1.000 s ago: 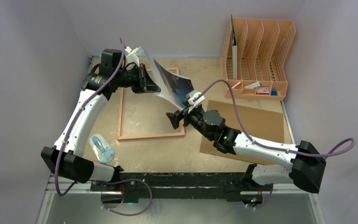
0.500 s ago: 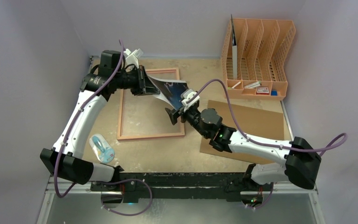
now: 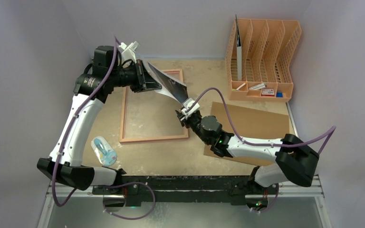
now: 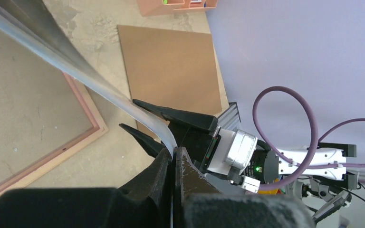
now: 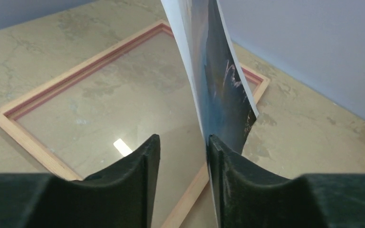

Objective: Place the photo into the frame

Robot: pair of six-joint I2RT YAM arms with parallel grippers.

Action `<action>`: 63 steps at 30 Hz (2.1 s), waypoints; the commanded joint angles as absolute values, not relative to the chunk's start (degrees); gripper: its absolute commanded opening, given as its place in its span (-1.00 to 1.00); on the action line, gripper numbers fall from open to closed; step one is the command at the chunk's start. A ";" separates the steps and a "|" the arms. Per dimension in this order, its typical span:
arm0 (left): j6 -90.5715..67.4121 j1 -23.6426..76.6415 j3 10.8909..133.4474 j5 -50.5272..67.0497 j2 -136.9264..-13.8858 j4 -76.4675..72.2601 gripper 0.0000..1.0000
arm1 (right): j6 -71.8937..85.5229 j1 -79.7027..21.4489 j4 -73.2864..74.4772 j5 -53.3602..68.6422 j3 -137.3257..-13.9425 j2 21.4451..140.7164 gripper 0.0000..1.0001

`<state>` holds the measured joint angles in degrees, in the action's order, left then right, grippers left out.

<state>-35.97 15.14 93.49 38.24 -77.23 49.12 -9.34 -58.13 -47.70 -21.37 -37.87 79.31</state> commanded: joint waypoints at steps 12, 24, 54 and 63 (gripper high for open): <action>-38.03 15.03 97.47 37.36 -75.87 48.95 -1.00 | -9.24 -58.36 -47.14 -15.82 -42.90 76.46 -1.00; -38.85 15.03 99.78 37.34 -75.32 49.46 -1.00 | -9.25 -58.13 -49.47 -17.34 -45.68 80.66 -0.42; -40.08 15.03 100.20 34.69 -72.90 47.64 -0.46 | -4.81 -56.51 -48.42 -7.69 -47.80 77.11 -1.00; -36.66 15.03 105.02 13.34 -67.19 48.07 0.68 | 4.43 -54.94 -40.49 -0.23 -56.38 75.10 -1.00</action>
<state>-39.16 15.14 100.25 26.79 -72.75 49.19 -0.93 -55.51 -42.63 -4.21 -49.34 76.34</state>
